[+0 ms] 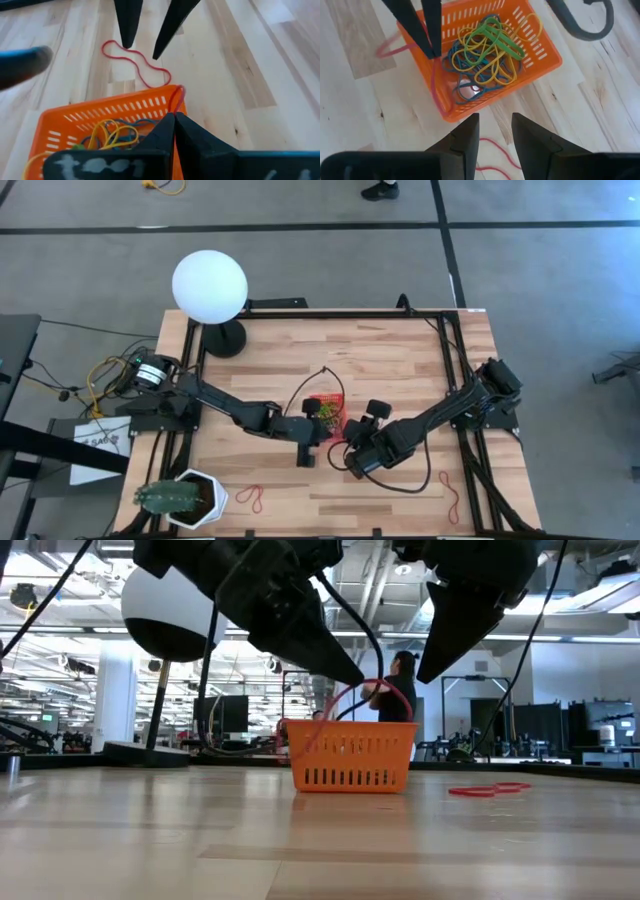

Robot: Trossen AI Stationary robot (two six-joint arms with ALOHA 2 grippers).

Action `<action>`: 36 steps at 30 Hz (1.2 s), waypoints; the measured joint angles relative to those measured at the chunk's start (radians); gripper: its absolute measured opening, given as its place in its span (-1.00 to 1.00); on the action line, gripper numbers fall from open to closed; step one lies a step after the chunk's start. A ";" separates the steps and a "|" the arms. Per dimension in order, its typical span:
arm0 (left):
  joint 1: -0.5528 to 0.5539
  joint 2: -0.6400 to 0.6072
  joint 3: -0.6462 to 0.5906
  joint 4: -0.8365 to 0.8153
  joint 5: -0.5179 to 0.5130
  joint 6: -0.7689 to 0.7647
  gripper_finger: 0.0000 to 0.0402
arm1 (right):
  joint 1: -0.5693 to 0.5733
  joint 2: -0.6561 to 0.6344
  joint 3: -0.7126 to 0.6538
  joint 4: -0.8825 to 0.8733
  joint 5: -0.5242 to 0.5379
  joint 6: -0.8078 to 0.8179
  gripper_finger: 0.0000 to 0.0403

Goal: Pick and place items into bin
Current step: Put the red rubber band into the orange bin

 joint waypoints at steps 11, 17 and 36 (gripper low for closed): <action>0.003 -0.001 0.000 0.040 -0.029 0.032 -1.00 | 0.000 0.000 0.000 0.001 0.000 0.000 -0.45; 0.006 -0.004 0.074 -0.004 -0.174 0.153 -1.00 | 0.000 0.000 0.000 0.001 0.000 0.000 -0.45; 0.026 -0.006 0.181 -0.270 -0.465 0.201 -1.00 | 0.000 0.000 0.000 0.003 0.000 0.000 -0.45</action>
